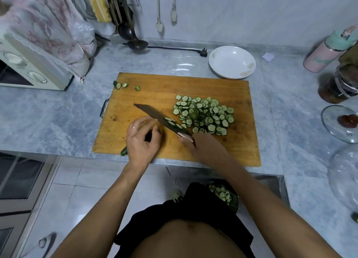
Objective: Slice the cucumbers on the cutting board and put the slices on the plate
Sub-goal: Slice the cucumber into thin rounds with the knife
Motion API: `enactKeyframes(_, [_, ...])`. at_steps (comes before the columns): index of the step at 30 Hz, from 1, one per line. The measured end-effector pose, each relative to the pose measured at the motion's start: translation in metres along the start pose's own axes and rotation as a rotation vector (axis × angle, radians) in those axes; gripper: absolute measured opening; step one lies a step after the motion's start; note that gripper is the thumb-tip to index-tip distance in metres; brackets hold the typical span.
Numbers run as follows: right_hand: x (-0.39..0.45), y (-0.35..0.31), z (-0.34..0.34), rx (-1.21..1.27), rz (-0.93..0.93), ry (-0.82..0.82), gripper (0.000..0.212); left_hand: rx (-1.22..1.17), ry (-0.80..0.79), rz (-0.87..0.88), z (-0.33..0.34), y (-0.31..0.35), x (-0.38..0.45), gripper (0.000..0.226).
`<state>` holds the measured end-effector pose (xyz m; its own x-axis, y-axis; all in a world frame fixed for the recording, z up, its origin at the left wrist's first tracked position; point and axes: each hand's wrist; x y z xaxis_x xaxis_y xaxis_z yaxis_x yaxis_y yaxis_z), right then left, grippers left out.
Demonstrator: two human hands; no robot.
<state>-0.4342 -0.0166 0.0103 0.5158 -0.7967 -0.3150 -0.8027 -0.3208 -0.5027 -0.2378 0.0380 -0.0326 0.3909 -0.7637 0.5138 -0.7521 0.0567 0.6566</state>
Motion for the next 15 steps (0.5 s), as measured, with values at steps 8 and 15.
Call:
enactKeyframes(8, [-0.008, -0.002, -0.027, -0.336, -0.132, 0.022, 0.06, 0.065, -0.538, 0.107, -0.002, 0.028, 0.039, 0.016])
enactKeyframes(15, [-0.01, 0.004, -0.03, -0.404, -0.172, 0.031, 0.063, 0.119, -0.859, 0.01, 0.024, 0.025, 0.087, 0.013])
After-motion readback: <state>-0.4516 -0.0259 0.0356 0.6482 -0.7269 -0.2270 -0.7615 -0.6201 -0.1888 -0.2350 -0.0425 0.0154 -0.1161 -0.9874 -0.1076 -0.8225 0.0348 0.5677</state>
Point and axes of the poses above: each hand's wrist, its own x-axis towards the middle knuckle, its own z-axis out of the palm, y = z × x, and after that the axes turned 3 degrees about x, right-handed
